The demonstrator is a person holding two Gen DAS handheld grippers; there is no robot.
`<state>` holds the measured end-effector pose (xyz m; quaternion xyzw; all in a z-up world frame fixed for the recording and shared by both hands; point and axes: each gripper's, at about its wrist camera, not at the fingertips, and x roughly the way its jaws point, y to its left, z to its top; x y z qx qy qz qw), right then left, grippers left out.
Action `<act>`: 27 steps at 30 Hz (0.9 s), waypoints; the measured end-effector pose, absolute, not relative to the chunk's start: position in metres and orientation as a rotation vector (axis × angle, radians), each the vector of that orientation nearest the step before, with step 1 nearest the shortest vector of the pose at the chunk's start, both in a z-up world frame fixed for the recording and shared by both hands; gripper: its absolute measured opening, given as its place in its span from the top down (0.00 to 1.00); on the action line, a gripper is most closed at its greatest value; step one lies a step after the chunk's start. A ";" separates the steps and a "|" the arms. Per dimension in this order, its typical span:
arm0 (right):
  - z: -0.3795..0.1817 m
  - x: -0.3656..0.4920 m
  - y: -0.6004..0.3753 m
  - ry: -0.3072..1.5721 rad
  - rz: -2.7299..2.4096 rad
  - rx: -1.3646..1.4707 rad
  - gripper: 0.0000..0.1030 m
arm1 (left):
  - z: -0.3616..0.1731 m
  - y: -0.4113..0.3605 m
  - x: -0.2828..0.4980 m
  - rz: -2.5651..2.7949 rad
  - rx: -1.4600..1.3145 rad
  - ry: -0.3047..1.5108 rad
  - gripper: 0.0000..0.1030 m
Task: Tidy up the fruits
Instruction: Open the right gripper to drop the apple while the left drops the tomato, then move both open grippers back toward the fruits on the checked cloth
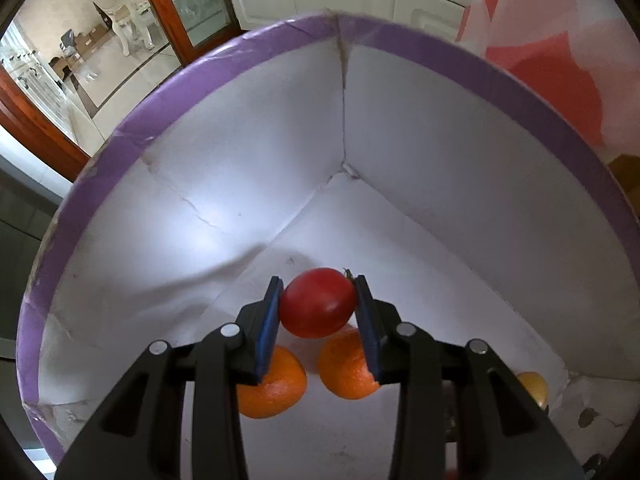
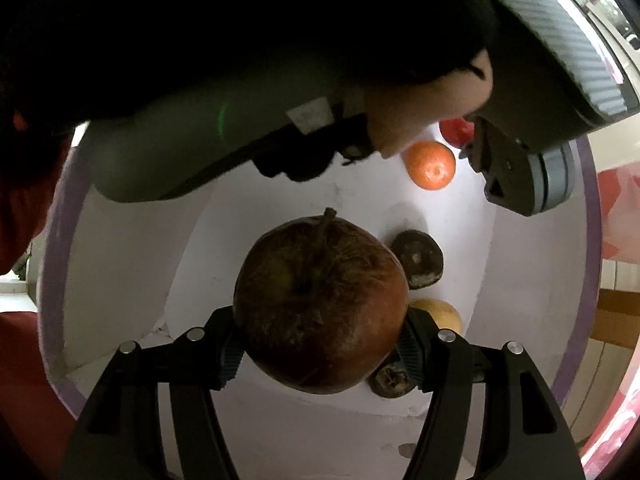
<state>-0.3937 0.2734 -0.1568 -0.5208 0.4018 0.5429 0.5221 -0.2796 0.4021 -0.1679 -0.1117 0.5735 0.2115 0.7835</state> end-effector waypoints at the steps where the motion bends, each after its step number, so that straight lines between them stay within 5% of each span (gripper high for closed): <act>1: -0.157 -0.394 0.273 0.962 1.300 -1.251 0.39 | -0.168 0.401 -0.279 0.456 -0.240 1.240 0.64; 11: -0.114 -0.400 0.259 0.821 1.320 -1.142 0.25 | -0.135 0.402 -0.284 0.525 -0.228 1.175 0.18; 19: 0.033 -0.391 0.202 0.453 1.349 -0.784 0.17 | -0.027 0.381 -0.303 0.711 0.019 0.999 0.09; 27: 0.141 -0.309 0.079 0.227 1.001 -0.452 0.16 | 0.140 0.291 -0.287 0.765 0.021 0.490 0.01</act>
